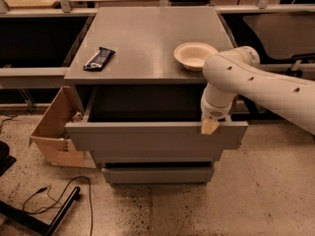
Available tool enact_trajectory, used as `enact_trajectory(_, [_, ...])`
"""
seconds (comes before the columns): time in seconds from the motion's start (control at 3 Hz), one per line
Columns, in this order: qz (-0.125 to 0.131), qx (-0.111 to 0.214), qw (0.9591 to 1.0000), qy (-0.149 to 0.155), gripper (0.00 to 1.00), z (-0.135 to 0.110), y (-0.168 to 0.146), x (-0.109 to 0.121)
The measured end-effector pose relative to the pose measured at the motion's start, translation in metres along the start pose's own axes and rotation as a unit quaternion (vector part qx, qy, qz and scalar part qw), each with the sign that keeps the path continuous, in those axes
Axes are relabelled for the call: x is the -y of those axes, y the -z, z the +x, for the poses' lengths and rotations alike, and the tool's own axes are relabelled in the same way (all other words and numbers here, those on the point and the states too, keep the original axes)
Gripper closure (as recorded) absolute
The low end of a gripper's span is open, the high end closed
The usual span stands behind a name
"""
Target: Open top drawer
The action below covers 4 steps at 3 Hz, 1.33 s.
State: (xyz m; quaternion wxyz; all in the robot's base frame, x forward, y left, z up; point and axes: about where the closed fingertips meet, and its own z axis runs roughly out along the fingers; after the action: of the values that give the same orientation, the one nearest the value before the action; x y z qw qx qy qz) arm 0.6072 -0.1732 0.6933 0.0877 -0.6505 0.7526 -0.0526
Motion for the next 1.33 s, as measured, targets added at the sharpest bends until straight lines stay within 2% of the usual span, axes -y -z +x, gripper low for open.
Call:
enact_trajectory(0.33, [-0.021, 0.001, 0.9998, -0.006, 1.0, 0.006, 0.0, -0.019])
enact_trajectory(0.67, [-0.054, -0.002, 0.9985, -0.01, 1.0, 0.018, 0.005, -0.045])
enact_trajectory(1.0, [-0.054, -0.002, 0.9985, -0.01, 1.0, 0.019, 0.006, -0.045])
enact_trajectory(1.33, [-0.082, -0.001, 0.9966, -0.011, 1.0, 0.032, 0.017, -0.071])
